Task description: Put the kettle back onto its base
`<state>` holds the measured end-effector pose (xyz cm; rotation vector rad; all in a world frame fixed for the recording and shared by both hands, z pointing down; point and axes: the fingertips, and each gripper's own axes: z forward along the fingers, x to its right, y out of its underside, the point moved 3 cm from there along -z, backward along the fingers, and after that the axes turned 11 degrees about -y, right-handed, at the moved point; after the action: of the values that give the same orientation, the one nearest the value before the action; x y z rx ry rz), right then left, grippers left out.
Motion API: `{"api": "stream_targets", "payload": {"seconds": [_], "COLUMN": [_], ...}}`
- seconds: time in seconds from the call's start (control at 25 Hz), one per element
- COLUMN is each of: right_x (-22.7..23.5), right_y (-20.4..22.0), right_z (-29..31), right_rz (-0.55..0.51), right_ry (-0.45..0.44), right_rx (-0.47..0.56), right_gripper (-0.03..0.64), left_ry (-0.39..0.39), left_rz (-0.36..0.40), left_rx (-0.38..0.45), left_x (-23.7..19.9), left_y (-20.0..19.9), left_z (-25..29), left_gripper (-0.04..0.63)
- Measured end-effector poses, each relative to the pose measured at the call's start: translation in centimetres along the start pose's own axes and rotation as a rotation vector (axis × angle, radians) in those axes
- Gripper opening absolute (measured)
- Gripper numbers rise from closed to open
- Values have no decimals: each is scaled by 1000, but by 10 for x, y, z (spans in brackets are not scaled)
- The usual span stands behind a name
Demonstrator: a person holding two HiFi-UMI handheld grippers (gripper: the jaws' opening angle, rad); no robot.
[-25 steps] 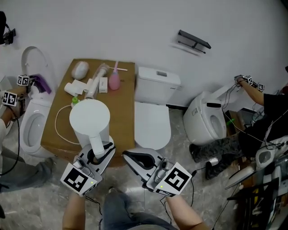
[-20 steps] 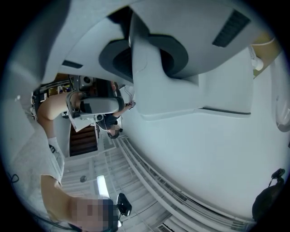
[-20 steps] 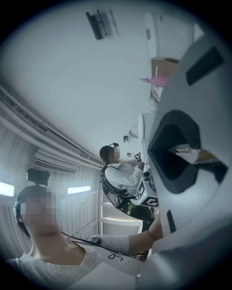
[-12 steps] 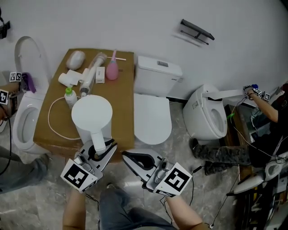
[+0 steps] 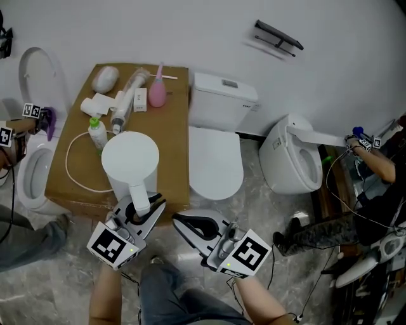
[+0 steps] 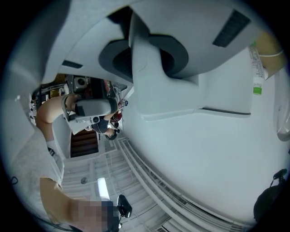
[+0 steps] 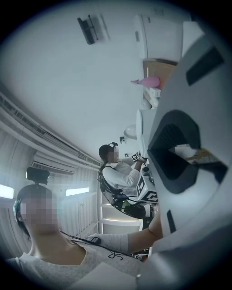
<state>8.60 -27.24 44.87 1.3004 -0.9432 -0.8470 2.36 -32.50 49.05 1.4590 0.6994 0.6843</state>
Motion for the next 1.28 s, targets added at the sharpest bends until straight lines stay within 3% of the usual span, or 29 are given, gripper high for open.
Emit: {"api": "stream_targets", "payload": {"seconds": [0.48,0.8,1.04,1.28], "right_x": [-8,-14,-13,-16], "right_y": [-8,-14,-20,-24], "right_z": [13,20,21,21], "right_rz": [5,15,17,18], "right_ry": [-41,-64,-63,-66], "right_rx": [3,1,2,2], "right_gripper": [8,8,8,8], "left_ry": [31,94,119,91], "left_rz": [75,138,76,41], "left_rx": [-96,-167,-193,-194], "left_x": [2,-4,-9,-22], "left_y": [6,10,8,4], "left_z": [-9,-23,-35,-43], "left_gripper": [77,123,152,152]}}
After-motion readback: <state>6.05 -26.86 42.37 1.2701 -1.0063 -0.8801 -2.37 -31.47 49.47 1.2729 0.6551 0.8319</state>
